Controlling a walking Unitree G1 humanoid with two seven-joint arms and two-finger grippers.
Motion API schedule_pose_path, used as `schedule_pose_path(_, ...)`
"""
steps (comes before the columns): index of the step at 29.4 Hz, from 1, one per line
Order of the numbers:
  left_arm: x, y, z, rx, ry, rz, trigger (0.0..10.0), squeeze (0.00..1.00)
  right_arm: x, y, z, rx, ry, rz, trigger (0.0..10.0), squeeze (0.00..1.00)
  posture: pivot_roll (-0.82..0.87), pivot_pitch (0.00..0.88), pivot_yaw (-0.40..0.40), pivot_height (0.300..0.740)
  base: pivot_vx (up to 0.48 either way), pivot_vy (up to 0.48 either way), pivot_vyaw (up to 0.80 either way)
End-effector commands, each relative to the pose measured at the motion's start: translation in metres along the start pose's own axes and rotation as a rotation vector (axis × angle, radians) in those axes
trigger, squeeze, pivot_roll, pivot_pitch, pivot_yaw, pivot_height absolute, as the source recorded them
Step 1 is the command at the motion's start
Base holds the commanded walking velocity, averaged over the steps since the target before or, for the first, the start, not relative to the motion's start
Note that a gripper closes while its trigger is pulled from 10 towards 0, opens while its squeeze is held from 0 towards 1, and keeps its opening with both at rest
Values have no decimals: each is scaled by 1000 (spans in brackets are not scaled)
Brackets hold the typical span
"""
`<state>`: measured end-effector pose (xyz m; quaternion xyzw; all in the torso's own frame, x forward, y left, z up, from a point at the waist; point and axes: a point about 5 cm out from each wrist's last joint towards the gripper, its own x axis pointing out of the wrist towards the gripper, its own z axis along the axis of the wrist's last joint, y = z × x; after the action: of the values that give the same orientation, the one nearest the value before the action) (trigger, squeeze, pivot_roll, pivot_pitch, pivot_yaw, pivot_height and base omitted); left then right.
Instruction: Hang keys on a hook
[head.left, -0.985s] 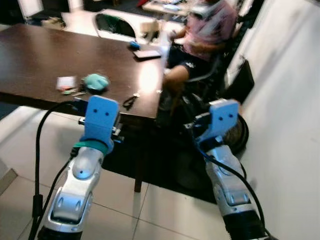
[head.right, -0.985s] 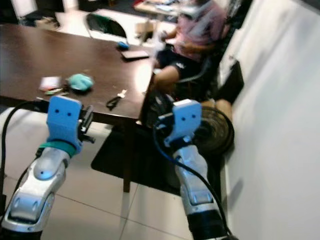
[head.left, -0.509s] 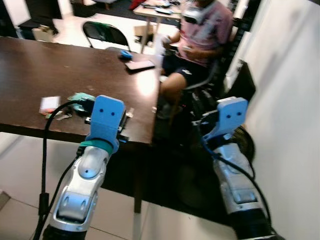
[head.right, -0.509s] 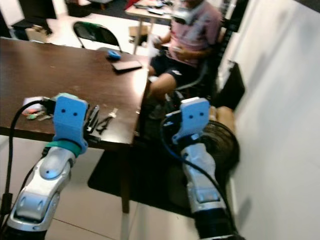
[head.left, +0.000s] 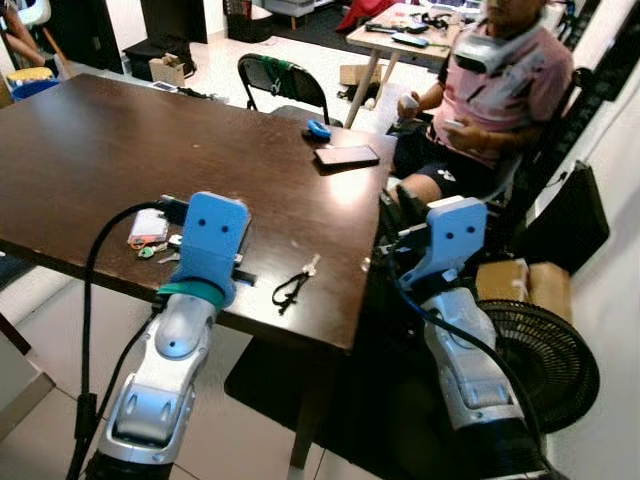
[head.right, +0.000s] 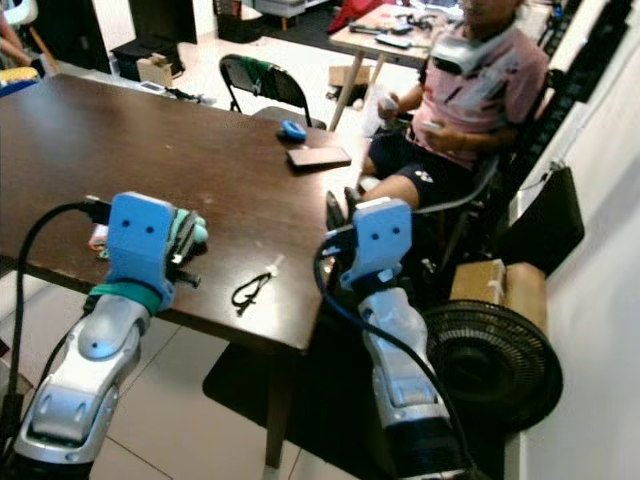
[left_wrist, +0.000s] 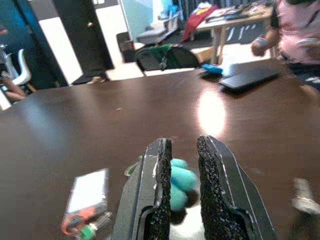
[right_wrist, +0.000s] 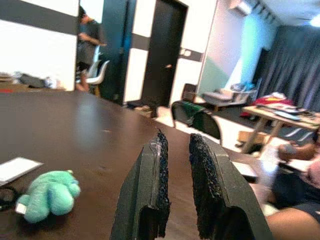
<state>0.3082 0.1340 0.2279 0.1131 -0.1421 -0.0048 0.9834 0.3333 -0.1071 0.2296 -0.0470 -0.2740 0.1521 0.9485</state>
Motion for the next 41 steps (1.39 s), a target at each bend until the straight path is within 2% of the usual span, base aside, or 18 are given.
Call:
schedule_pose_path(1, -1, -4, 0, 1, -1, -14, 10000, 0, -3, -7, -1, -4, 5, -23, 10000, 0, 81, 70, 42, 740, 364, 0, 0)
schedule_pose_path(6, -1, -4, 0, -3, 5, -20, 10000, 0, -4, -7, -2, -4, 6, -24, 10000, 0, 82, 72, 43, 740, 216, 0, 0)
schedule_pose_path(10, -3, -9, -1, -8, 10, -92, 10000, 0, -4, -7, -2, -4, 8, -24, 10000, 0, 82, 75, 44, 740, 0, 0, 0)
schedule_pose_path(12, -7, -18, -4, 38, 12, -206, 10000, 0, -5, -6, -3, -4, 12, -18, 10000, 0, 84, 76, 45, 740, 0, 0, 0)
schedule_pose_path(15, -9, -21, -6, 65, 15, -248, 10000, 0, -5, -6, -4, -4, 15, -15, 10000, 0, 84, 76, 45, 740, 0, 0, 0)
schedule_pose_path(16, -13, -26, -10, 124, 28, -331, 10000, 0, -6, -5, -5, -2, 20, -13, 10000, 0, 87, 76, 49, 740, 0, 0, 0)
schedule_pose_path(17, -13, -26, -10, 124, 28, -331, 10000, 0, -6, -5, -5, -2, 20, -13, 10000, 0, 87, 76, 49, 740, 0, 0, 0)
schedule_pose_path(18, -21, -32, -18, 204, 48, -460, 10000, 0, -7, -4, -8, 1, 32, -7, 10000, 0, 87, 77, 51, 740, 0, 0, 0)
schedule_pose_path(19, -21, -32, -18, 204, 48, -460, 10000, 0, -7, -4, -8, 1, 32, -7, 10000, 0, 87, 77, 51, 740, 0, 0, 0)
schedule_pose_path(21, -38, -38, -35, 319, 110, -663, 10000, 0, -9, -1, -14, 2, 64, 19, 10000, 0, 90, 78, 54, 740, 0, 0, 0)
schedule_pose_path(26, -45, -38, -41, 319, 147, -757, 10000, 0, -11, 0, -23, 7, 117, 52, 10000, 0, 94, 78, 58, 740, 0, 0, 0)
schedule_pose_path(28, -51, -35, -43, 329, 175, -838, 10000, 0, -14, -6, -35, 17, 199, 100, 10000, 0, 93, 79, 61, 740, 0, 0, 0)
schedule_pose_path(31, -52, -34, -44, 333, 185, -860, 10000, 0, -16, -9, -38, 26, 220, 118, 10000, 0, 93, 79, 61, 740, 0, 0, 0)
schedule_pose_path(33, -52, -31, -42, 327, 179, -853, 10000, 0, -20, -18, -36, 69, 254, 212, 10000, 0, 86, 80, 61, 740, 0, 0, 0)
schedule_pose_path(35, -52, -31, -42, 327, 176, -857, 10000, 0, -21, -21, -36, 56, 263, 248, 10000, 0, 86, 80, 61, 740, 0, 0, 0)
schedule_pose_path(36, -53, -33, -42, 323, 177, -879, 10000, 0, -24, -25, -39, 1, 287, 276, 10000, 0, 83, 78, 61, 740, 0, 0, 0)
schedule_pose_path(39, -54, -36, -43, 301, 187, -903, 10000, 0, -28, -37, -49, -46, 339, 247, 10000, 0, 82, 77, 63, 740, 0, 0, 0)
schedule_pose_path(41, -52, -38, -44, 274, 197, -901, 10000, 0, -29, -46, -54, -29, 376, 193, 10000, 0, 82, 76, 65, 740, 0, 0, 0)
